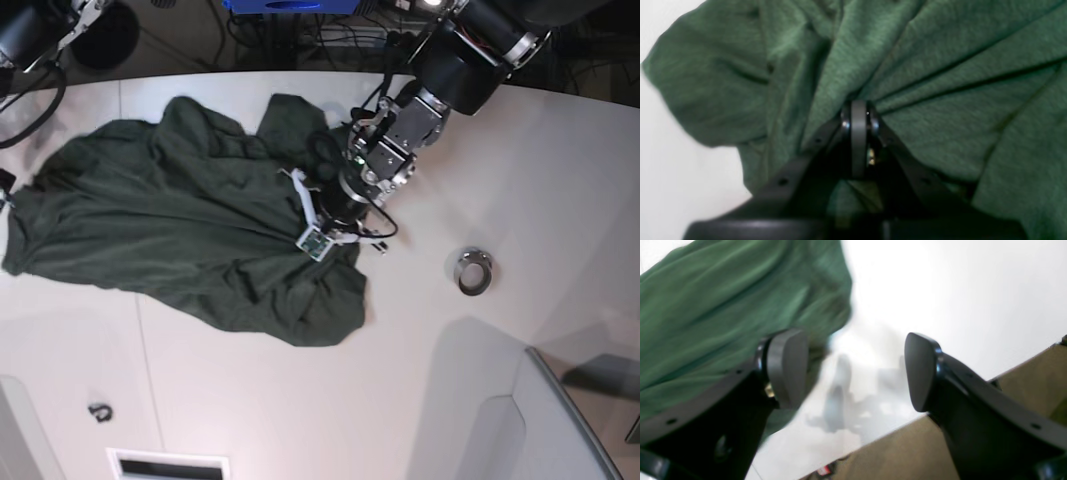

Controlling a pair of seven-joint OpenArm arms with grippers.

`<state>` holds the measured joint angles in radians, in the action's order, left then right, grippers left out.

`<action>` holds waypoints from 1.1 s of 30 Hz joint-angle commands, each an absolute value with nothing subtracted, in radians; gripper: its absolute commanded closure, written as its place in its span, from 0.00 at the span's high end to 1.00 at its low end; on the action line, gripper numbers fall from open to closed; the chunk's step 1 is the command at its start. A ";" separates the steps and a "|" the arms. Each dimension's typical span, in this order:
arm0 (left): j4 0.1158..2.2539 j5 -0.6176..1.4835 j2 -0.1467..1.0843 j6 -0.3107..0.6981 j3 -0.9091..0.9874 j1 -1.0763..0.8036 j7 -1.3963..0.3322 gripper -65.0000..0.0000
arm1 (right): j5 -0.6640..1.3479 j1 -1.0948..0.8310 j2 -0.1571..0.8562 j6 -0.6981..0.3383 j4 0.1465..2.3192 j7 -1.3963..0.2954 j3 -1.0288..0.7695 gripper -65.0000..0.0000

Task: Layout the t-shirt on the table in an organized manner, then fold the t-shirt properly
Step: 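Grasp the shirt with the left gripper and pull it toward the metal ring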

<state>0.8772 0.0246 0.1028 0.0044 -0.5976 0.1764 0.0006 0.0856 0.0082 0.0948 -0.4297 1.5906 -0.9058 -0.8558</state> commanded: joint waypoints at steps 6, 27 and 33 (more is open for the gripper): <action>1.004 0.012 0.117 -0.005 -0.437 0.127 -0.087 0.00 | 0.104 0.130 0.142 -0.438 1.411 -0.880 -0.736 0.66; 1.428 0.005 0.119 -0.004 -0.484 -0.097 -0.254 0.00 | 0.102 0.443 0.283 -0.433 0.750 -0.611 -0.581 0.66; 1.426 0.005 0.134 -0.004 -0.483 -0.125 -0.254 0.00 | 0.108 0.331 0.268 -0.432 0.912 -0.743 -0.628 0.66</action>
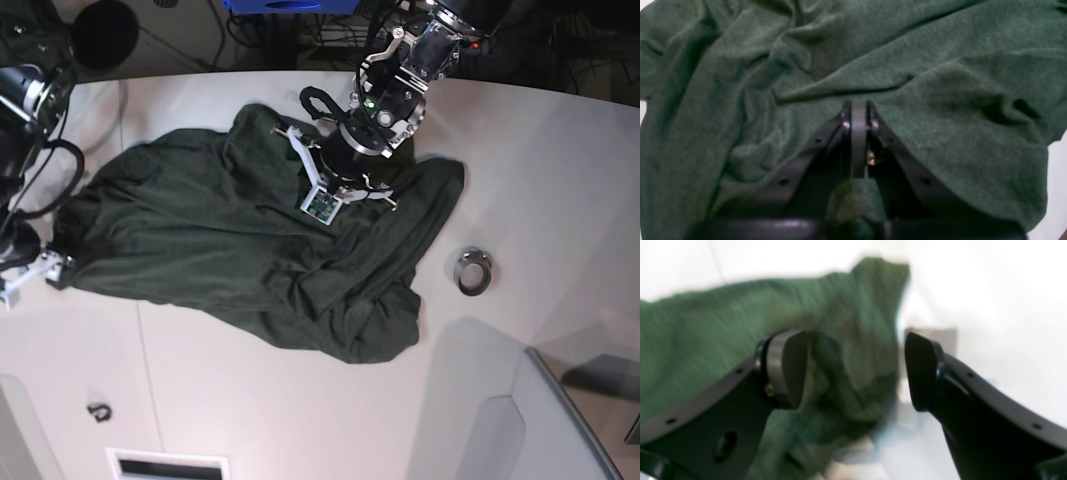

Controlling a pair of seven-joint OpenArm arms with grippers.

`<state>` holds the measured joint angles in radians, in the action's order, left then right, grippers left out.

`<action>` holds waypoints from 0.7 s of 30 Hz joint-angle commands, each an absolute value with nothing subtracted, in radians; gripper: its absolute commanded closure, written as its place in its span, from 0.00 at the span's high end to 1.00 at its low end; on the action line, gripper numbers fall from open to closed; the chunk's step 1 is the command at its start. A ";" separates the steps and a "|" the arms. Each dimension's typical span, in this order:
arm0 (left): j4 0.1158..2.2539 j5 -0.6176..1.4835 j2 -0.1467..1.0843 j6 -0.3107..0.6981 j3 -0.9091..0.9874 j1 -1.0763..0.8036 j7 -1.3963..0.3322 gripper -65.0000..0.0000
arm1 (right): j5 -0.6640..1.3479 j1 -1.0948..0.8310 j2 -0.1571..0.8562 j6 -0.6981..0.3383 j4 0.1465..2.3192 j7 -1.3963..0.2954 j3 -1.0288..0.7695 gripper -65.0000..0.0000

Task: Layout the t-shirt on the table in an organized manner, then fold the t-shirt properly
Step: 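Grasp the shirt with the left gripper and pull it toward the metal ring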

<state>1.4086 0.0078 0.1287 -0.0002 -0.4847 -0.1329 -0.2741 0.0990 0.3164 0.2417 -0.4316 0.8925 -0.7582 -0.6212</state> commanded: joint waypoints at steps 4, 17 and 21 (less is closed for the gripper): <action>1.426 0.013 0.177 -0.004 -0.483 -0.125 -0.254 0.00 | 0.102 0.211 0.159 -0.432 1.190 -0.848 -0.745 0.67; 1.435 0.016 0.269 -0.005 -0.478 -0.125 -0.254 0.00 | 0.105 0.171 0.082 -0.432 1.193 -0.842 -0.756 0.74; 1.471 0.016 0.274 -0.005 -0.392 -0.160 -0.254 0.00 | 0.105 0.171 0.084 -0.432 1.102 -0.794 -0.756 0.74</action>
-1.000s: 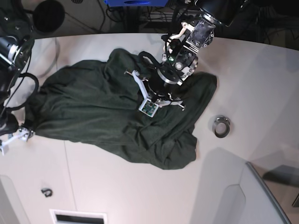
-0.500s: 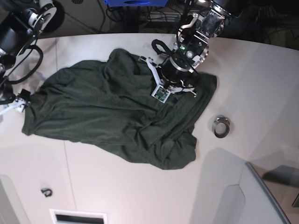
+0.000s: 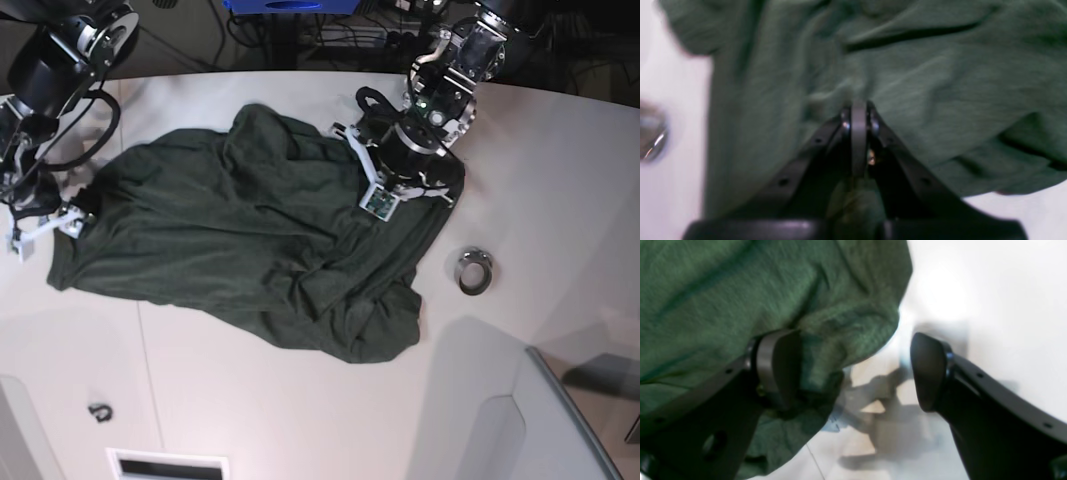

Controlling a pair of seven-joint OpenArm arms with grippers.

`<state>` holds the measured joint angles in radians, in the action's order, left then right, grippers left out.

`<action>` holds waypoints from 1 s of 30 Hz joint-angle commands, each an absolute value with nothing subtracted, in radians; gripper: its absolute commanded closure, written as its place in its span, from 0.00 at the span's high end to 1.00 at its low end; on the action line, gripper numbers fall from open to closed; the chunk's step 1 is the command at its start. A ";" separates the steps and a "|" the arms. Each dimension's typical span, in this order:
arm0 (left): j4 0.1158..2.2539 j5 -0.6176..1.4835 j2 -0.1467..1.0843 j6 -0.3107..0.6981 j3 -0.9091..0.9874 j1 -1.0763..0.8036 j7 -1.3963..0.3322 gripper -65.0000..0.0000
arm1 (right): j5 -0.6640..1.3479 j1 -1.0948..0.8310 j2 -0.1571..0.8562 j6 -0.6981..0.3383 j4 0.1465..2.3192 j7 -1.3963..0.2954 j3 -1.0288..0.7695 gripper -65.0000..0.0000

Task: Layout the t-shirt on the table in an organized manner, then fold the t-shirt properly
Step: 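Grasp the shirt with the left gripper and pull it toward the metal ring, then release and regrasp the shirt fabric with the left gripper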

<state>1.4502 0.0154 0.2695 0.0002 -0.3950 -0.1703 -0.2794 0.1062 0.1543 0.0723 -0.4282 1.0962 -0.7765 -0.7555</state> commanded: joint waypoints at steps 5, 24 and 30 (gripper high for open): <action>1.577 0.016 0.275 -0.005 -0.271 -0.211 -0.254 0.00 | 0.108 0.168 0.081 -0.432 1.076 -0.783 -0.756 0.41; 1.596 0.013 0.271 -0.004 -0.232 -0.199 -0.255 0.00 | 0.108 -0.120 -0.048 -0.438 1.876 -1.291 -0.814 0.01; 1.526 0.004 0.272 -0.004 -0.312 -0.193 -0.254 0.00 | 0.101 -0.139 -0.062 -0.415 1.712 -1.230 -0.822 0.01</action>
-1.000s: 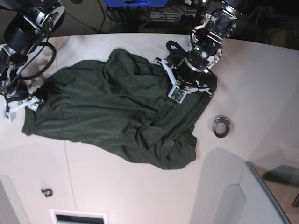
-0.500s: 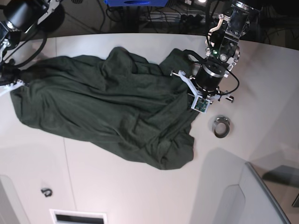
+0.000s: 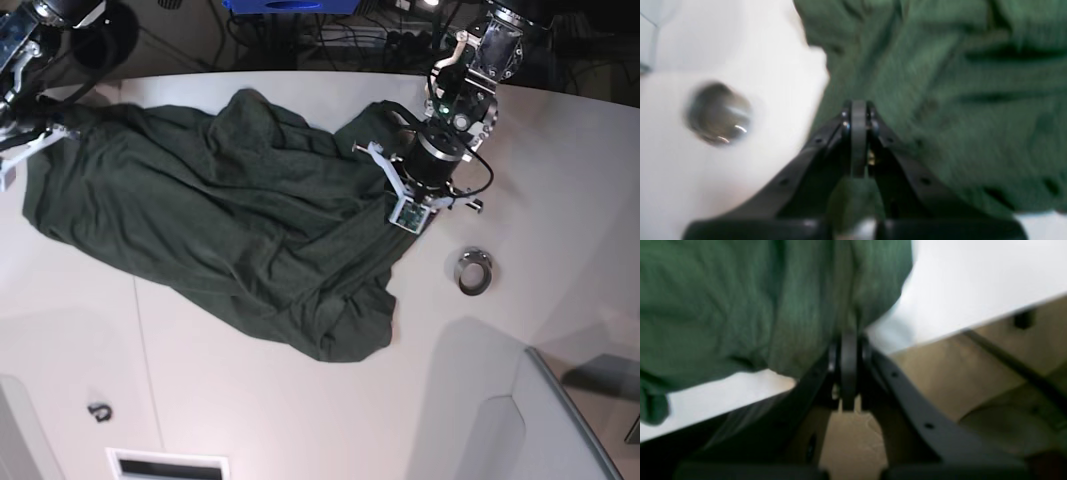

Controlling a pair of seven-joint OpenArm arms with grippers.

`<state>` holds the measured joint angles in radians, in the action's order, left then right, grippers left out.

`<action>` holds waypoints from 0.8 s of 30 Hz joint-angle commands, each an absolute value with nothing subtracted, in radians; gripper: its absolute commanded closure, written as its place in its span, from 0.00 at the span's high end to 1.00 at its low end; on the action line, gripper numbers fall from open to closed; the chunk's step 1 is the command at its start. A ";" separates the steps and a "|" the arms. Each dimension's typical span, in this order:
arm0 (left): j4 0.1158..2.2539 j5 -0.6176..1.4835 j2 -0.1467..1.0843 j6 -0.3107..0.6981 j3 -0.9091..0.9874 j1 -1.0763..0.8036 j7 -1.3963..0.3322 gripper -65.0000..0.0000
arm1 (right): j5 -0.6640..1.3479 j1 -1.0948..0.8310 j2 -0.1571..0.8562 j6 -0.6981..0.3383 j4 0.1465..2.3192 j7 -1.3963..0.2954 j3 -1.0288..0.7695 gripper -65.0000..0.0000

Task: Layout the t-shirt on the table in an organized manner, then fold the t-shirt properly
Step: 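Release and regrasp the shirt fabric with the left gripper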

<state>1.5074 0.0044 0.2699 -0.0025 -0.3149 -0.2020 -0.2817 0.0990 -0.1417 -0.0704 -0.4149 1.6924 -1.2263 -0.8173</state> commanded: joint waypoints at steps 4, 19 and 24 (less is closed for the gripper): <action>1.512 0.004 0.272 -0.004 -0.377 -0.193 -0.254 0.00 | 0.105 -0.140 -0.061 -0.303 1.681 -1.227 -0.823 0.02; 1.377 0.004 0.277 -0.004 -0.504 -0.208 -0.254 0.00 | 0.104 -0.010 0.071 -0.298 1.685 -1.015 -0.696 0.76; 1.376 0.010 0.305 -0.004 -0.495 -0.248 -0.254 0.00 | 0.107 0.110 0.151 -0.305 1.429 -0.938 -0.618 0.76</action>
